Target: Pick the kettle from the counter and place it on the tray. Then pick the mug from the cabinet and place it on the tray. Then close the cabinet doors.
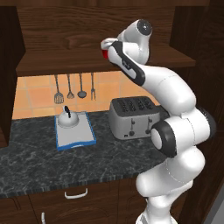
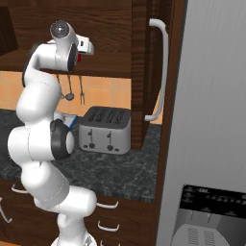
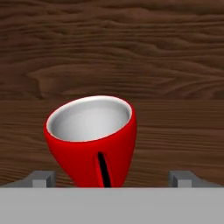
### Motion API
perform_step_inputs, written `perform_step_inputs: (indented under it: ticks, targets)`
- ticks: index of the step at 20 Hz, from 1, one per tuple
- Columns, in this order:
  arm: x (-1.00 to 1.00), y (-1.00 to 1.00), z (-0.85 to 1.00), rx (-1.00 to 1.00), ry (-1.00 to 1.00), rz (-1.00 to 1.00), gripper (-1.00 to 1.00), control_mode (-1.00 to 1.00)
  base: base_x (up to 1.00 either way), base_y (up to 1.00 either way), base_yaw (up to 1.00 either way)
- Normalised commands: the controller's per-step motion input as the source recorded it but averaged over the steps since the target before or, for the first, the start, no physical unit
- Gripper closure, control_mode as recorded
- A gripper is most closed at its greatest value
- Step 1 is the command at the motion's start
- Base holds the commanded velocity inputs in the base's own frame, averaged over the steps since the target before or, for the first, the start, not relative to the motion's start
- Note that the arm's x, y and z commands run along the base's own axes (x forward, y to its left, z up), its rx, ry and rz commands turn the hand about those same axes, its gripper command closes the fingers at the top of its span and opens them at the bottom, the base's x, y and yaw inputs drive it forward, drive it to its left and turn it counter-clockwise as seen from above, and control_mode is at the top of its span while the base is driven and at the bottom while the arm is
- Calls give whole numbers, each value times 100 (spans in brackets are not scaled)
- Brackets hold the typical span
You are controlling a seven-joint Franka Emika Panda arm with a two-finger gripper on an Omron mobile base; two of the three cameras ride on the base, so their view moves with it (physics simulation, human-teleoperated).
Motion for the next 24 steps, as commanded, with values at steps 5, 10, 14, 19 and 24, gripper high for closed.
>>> perform_step_inputs:
  ticks: [5, 10, 14, 19, 24]
  targets:
    - [13, 8, -8, 0, 0, 1, 100, -100, 0, 0, 0]
    - [11, 0, -3, 0, -2, 2, 100, -100, 0, 0, 0]
    - [19, 0, 0, 0, -2, 10, 100, -100, 0, 0, 0]
    - [-19, 2, 0, 0, -6, 14, 100, -100, 0, 0, 0]
    - [-84, 4, 0, 0, -16, 15, 100, -100, 0, 0, 0]
